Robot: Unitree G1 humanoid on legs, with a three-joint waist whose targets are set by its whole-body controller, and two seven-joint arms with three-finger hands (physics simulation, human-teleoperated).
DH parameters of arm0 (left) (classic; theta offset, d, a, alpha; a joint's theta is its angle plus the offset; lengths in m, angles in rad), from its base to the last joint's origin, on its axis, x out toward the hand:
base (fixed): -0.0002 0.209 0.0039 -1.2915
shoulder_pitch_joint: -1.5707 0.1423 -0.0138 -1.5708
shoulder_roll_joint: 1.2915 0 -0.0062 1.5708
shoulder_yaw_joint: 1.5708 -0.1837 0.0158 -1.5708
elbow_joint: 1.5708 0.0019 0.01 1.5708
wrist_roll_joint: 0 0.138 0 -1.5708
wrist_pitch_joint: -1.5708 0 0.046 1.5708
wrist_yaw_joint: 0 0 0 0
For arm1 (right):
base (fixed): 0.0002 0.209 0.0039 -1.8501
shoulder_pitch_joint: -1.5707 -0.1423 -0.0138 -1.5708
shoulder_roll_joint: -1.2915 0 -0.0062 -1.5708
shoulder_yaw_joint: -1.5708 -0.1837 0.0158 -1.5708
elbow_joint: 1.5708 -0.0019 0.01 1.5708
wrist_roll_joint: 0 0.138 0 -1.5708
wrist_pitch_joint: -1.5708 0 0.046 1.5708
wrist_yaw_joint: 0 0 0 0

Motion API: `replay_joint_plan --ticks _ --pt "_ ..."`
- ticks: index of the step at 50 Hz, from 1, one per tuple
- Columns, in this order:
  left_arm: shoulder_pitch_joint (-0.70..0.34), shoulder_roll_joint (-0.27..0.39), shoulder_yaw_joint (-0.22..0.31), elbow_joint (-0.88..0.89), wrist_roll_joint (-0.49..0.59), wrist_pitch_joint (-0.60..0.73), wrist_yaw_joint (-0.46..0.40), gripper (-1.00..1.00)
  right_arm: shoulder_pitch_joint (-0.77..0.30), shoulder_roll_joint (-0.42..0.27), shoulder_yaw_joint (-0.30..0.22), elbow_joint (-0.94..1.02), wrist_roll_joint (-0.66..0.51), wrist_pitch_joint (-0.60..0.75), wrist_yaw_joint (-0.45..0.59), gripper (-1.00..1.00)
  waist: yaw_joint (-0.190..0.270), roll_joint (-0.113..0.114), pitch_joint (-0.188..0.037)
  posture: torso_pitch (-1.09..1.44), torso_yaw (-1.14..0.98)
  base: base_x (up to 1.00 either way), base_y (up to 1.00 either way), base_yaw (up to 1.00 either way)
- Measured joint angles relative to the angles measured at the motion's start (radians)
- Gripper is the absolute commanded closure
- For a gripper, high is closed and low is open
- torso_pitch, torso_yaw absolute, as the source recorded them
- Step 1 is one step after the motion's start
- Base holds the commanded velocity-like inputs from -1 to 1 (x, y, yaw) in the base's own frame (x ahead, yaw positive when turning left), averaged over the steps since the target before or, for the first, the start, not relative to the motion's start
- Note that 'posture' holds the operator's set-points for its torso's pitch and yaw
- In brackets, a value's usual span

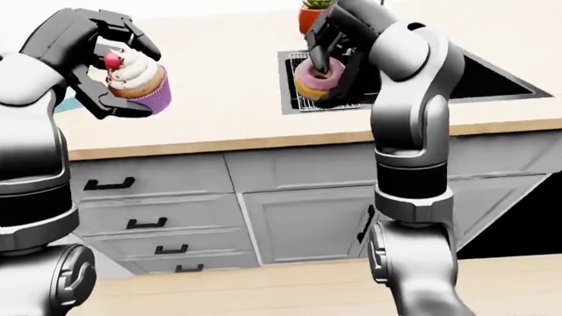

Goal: Move the dessert items from the plate to the tray.

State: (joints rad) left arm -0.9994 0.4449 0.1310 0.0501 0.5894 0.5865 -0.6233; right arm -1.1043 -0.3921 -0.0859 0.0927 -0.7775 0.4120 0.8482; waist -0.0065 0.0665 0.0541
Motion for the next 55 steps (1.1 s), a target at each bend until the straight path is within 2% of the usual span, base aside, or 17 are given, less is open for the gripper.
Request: replay_joint_plan --ticks 3,9,13,16,18,21,22,25,31,34,36,39,43,48,51,53,55 --pt "0.014 0.001 0.005 0.024 0.005 0.018 -0.002 1.00 0.019 0.009 0.030 0.024 0.012 0.002 0.018 1.00 0.019 0.008 0.008 0.00 0.00 0.04 1.00 0.00" --pt "-0.001 -0.003 -0.005 -0.006 0.003 0.009 -0.001 1.00 0.000 -0.006 0.004 0.009 0.008 0.008 0.013 1.00 0.012 -0.059 0.019 0.00 0.00 0.04 1.00 0.00" --pt "0.006 -0.019 -0.018 -0.004 0.000 0.004 0.000 1.00 0.004 -0.015 -0.013 -0.010 0.005 0.012 0.007 1.00 -0.018 -0.092 0.009 0.00 0.00 0.04 1.00 0.00" --pt "0.016 -0.023 -0.031 0.011 -0.006 0.009 -0.011 1.00 0.013 -0.016 -0.008 0.011 0.004 0.022 0.015 1.00 -0.016 -0.108 -0.021 0.00 0.00 0.04 1.00 0.00" --pt "0.003 -0.017 -0.020 0.004 -0.005 0.011 -0.010 1.00 0.001 -0.016 -0.007 0.007 0.006 0.021 0.012 1.00 -0.017 -0.086 -0.015 0.00 0.00 0.05 1.00 0.00" --pt "-0.003 -0.008 -0.004 -0.014 -0.001 0.005 0.002 1.00 -0.013 -0.015 -0.005 -0.006 0.010 0.014 0.005 1.00 -0.010 -0.005 -0.005 0.00 0.00 0.04 1.00 0.00" --pt "0.004 -0.004 0.001 -0.010 -0.001 0.003 0.005 1.00 -0.007 -0.004 -0.002 -0.010 0.010 0.012 0.001 1.00 0.002 0.003 -0.001 0.00 0.00 0.04 1.00 0.00" --pt "0.025 -0.002 0.007 0.016 0.004 0.019 0.004 1.00 0.020 0.010 0.029 0.017 0.021 0.010 0.015 1.00 0.022 0.005 0.009 0.00 0.00 0.04 1.00 0.00" --pt "0.011 -0.007 -0.004 -0.011 0.000 0.016 0.003 1.00 0.005 -0.002 0.005 -0.001 0.018 0.020 0.014 1.00 0.011 -0.059 0.020 0.00 0.00 0.04 0.83 0.17" --pt "0.011 -0.020 -0.028 0.002 -0.010 0.007 0.000 1.00 0.014 -0.012 -0.018 -0.014 0.013 0.020 0.006 1.00 0.012 -0.063 0.002 0.00 0.00 0.04 0.00 1.00" --pt "-0.001 -0.021 -0.028 0.000 -0.012 0.004 0.000 1.00 0.007 -0.016 -0.022 -0.014 0.015 0.021 0.002 1.00 0.007 -0.087 -0.016 0.00 0.00 0.04 0.00 1.00" --pt "0.005 -0.021 -0.026 -0.006 -0.009 0.008 -0.003 1.00 0.014 -0.014 -0.014 -0.017 0.021 0.021 0.006 1.00 0.006 -0.077 -0.016 0.00 0.00 0.04 0.00 1.00" --pt "-0.002 -0.009 -0.005 0.002 0.006 0.018 0.001 1.00 -0.009 -0.006 0.003 -0.019 0.037 0.011 0.006 1.00 0.037 -0.023 0.007 0.00 0.00 0.04 0.14 0.75" --pt "-0.033 -0.004 0.003 -0.007 0.041 0.057 -0.012 1.00 0.009 0.002 0.028 -0.007 0.070 0.015 0.028 1.00 0.040 -0.045 0.040 0.00 0.00 0.00 0.01 0.00" --pt "-0.053 -0.024 -0.026 -0.018 0.041 0.048 -0.024 1.00 -0.015 -0.017 -0.003 -0.003 0.077 0.035 0.020 1.00 0.018 -0.052 0.035 0.00 0.00 0.00 -0.09 0.00" --pt "-0.059 -0.038 -0.043 -0.002 0.041 0.048 -0.033 1.00 -0.030 -0.028 -0.017 -0.003 0.081 0.041 0.000 1.00 0.011 -0.030 0.008 0.00 0.00 0.16 -0.70 0.00" --pt "-0.060 -0.044 -0.047 0.003 0.043 0.049 -0.041 1.00 -0.036 -0.034 -0.020 -0.007 0.087 0.038 -0.019 1.00 0.001 -0.011 0.005 0.00 0.00 0.25 -0.92 0.00"
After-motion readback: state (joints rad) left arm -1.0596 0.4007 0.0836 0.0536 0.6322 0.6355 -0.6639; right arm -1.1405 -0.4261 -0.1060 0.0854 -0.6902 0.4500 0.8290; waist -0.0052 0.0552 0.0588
